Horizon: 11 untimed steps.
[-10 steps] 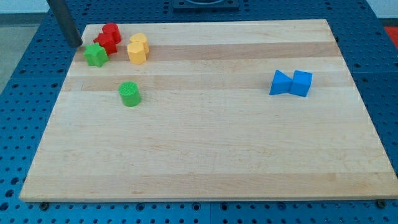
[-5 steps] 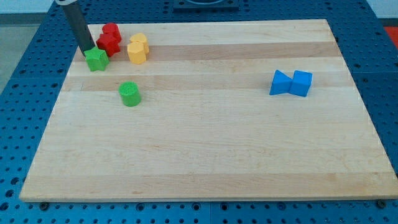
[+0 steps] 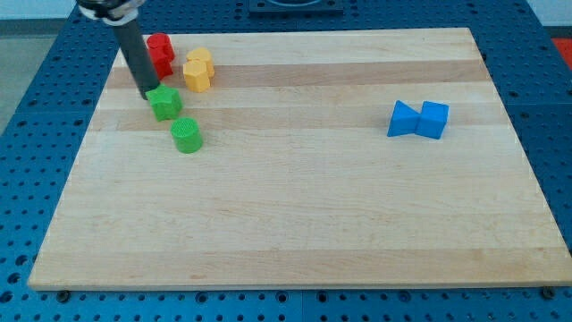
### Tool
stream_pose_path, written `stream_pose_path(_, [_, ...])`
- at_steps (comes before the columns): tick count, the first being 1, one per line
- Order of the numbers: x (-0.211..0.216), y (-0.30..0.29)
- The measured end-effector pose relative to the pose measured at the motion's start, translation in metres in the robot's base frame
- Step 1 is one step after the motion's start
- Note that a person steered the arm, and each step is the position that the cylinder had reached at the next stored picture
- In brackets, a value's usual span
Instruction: Push the green star top left to the green circle
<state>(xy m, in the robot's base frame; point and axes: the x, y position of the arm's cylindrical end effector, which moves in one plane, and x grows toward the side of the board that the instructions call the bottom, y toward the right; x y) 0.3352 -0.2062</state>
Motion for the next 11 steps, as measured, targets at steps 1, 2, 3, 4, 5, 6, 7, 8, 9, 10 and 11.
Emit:
stream_pose_path(1, [0.0,0.033])
stream_pose_path(2, [0.003,0.061])
stream_pose_path(3, [0.01,0.069])
stream_pose_path(4, [0.011,0.057])
stream_pose_path(5, [0.01,0.033])
stream_pose_path(6, [0.011,0.033])
stream_pose_path(7, [0.027,0.033])
stream_pose_path(8, [0.033,0.033])
stream_pose_path(9, [0.032,0.06])
stream_pose_path(10, [0.03,0.126])
stream_pose_path(11, [0.03,0.127])
